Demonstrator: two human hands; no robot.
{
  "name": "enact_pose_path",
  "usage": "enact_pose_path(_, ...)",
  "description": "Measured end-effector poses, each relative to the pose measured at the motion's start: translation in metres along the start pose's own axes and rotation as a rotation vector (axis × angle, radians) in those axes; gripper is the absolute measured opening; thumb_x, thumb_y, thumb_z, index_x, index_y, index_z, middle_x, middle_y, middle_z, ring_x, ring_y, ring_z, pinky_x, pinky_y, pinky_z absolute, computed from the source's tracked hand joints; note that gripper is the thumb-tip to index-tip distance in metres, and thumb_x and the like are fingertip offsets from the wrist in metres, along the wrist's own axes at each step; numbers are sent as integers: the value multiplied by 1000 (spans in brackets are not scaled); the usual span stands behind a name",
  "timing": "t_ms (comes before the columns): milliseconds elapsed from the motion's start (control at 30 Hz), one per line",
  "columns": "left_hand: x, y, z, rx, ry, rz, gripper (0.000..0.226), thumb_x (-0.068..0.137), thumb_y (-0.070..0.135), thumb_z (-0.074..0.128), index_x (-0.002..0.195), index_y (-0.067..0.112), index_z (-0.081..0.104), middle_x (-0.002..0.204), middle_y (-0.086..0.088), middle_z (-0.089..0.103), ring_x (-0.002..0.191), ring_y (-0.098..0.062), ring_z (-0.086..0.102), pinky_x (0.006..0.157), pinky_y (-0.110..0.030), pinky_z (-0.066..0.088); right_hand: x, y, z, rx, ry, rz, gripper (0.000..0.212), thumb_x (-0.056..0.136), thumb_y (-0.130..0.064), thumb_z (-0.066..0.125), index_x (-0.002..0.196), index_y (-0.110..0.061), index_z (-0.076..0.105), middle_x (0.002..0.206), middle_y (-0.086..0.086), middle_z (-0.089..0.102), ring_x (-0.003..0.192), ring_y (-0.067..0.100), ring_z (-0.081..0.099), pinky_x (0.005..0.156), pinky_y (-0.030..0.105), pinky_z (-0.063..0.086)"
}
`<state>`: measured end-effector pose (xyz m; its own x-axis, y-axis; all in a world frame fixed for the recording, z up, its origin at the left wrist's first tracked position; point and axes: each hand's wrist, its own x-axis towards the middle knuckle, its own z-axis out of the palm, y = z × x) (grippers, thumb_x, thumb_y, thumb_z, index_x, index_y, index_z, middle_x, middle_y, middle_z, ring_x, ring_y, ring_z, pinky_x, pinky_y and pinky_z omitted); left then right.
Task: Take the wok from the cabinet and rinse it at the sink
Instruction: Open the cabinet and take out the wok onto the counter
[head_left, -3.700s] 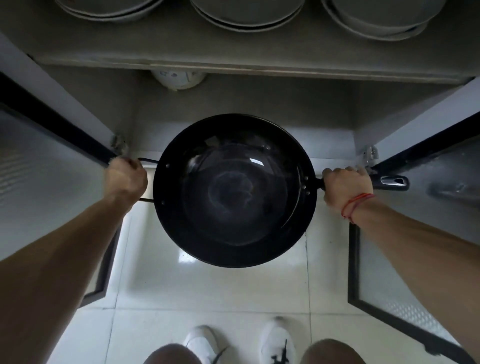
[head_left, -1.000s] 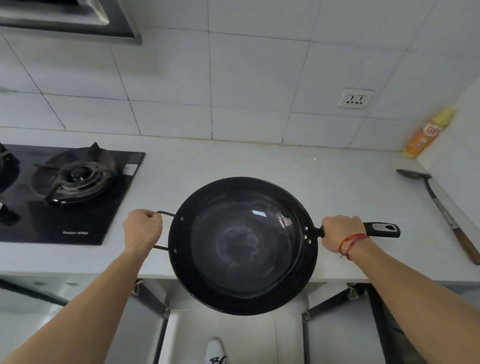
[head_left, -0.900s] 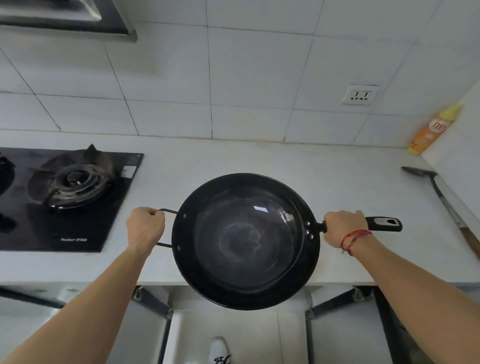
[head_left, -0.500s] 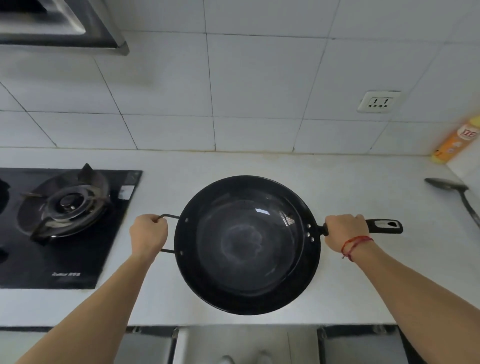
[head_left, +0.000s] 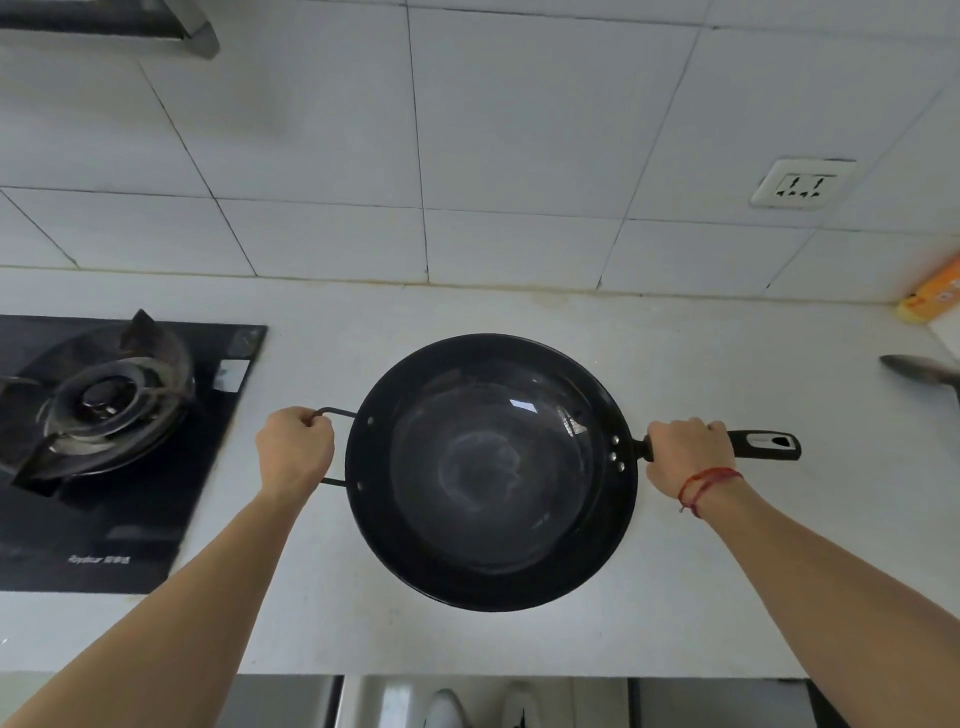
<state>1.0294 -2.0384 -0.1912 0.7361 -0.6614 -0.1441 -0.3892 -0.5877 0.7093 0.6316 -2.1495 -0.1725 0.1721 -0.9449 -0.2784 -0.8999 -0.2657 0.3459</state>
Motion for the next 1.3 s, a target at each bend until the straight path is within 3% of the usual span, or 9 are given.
enact_pose_path(267,7,3,0,-4,-14,-27,22,84,3,44,76,-15,56,62,-12,40,57,-24,32,51,-31,29,8,-2,3,4,-10,-4,17,91,-29,53,106,-24,61,82,-4,58,81,18,49,88,35,41)
enact_pose_path(533,0,6,-1,-43,-37,-49,25,89,3,44,76,-7,63,68,-17,57,58,-24,44,52,-26,36,8,0,5,4,3,0,20,91,-28,54,108,-24,61,93,-2,65,94,20,58,89,35,41)
enact_pose_path(733,-2,7,-4,-70,-38,-69,25,87,5,44,84,-10,64,68,-18,59,60,-27,49,56,-32,41,2,5,5,28,-5,-10,20,90,-23,55,109,-22,59,89,-1,61,96,22,58,89,35,41)
enact_pose_path(867,-11,15,-9,-70,-54,-63,22,91,1,45,84,1,65,78,-24,69,56,-23,54,54,-24,42,-2,8,4,38,4,-6,21,90,-19,53,110,-22,59,89,-1,58,97,22,57,89,35,41)
enact_pose_path(1033,-18,16,-14,-79,-55,-61,19,85,0,46,82,-2,65,78,-22,68,73,-34,68,64,-42,57,-6,10,2,51,20,-15,22,90,-21,54,111,-21,59,99,2,65,98,23,57,87,35,41)
enact_pose_path(1167,-34,24,-18,40,-67,-4,22,84,0,49,65,5,39,60,-11,40,59,-27,37,50,-29,29,-9,10,-2,102,29,-25,27,87,-26,55,114,-21,57,101,3,64,98,24,57,84,34,42)
enact_pose_path(1233,-43,29,-19,76,-65,32,23,85,1,51,69,7,37,66,-8,40,64,-29,38,52,-32,29,-11,10,-6,139,40,-41,32,88,-28,53,119,-21,55,104,4,64,99,25,57,83,35,43)
enact_pose_path(1300,-53,34,-22,148,-83,83,2,89,5,55,90,3,54,94,-14,55,87,-36,54,69,-35,41,-14,9,-10,177,56,-56,35,90,-29,51,124,-20,53,107,6,64,101,26,57,81,35,43)
